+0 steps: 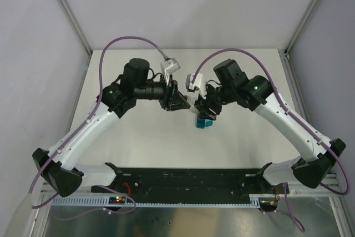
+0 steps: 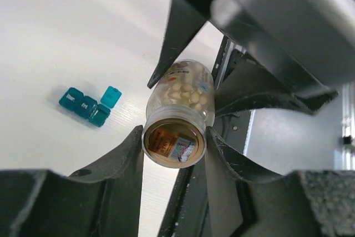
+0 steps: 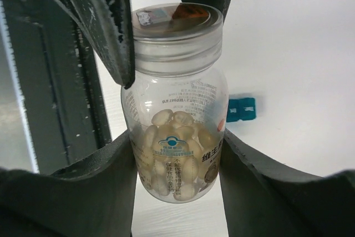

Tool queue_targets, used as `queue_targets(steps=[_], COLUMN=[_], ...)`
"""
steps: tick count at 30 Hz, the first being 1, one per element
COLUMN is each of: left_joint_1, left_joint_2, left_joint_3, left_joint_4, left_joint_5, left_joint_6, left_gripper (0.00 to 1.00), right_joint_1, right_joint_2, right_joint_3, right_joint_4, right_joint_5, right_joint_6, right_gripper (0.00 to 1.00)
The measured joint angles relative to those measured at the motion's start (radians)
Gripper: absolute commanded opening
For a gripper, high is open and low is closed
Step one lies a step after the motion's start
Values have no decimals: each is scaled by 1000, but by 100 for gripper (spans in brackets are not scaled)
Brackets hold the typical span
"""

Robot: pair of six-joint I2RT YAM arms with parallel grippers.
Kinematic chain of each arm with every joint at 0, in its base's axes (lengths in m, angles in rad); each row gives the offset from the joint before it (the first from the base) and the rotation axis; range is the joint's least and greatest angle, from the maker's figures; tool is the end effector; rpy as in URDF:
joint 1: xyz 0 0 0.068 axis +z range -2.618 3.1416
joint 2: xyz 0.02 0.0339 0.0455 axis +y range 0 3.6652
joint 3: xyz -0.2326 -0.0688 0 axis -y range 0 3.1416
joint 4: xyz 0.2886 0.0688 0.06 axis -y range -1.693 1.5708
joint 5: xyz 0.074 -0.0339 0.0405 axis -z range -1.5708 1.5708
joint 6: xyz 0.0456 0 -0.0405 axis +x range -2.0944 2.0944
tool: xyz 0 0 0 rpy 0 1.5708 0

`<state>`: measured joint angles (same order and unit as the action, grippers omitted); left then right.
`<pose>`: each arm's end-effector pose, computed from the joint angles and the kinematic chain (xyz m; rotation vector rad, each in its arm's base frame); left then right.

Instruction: Sort the pills into containers

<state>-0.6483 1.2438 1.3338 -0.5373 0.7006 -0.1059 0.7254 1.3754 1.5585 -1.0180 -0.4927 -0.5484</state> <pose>0.2417 -0.2200 0.3724 1.0038 1.8497 -1.1720 0.2284 0.2313 0.3686 -1.5940 1.7686 0.6743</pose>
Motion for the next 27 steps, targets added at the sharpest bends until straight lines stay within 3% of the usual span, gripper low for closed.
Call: queue_targets(steps=[3,9,15,22,27], left_joint_1=[20,35,35,58,84], left_joint_2=[18,50,64,58,-20], left_joint_3=[5,8,11,9,-42], left_joint_4=[12,58,74,87,88], left_joint_5=[-25,-70,-69,-37,32], left_joint_6=[-109,-226,-231,-157,5], left_gripper=[49,73,96,100,100], right_joint_1=[17,32,38,23,-5], right_joint_2=[-2,-2,-2,-2,-2], right_joint_3=[-8,-16,-18,-43,-56], right_joint_4=[37,84,93,96,83], right_joint_5=[77,173,170,115,30], right_joint_6=[10,47,62,65,60], right_gripper=[0,0,0,0,0])
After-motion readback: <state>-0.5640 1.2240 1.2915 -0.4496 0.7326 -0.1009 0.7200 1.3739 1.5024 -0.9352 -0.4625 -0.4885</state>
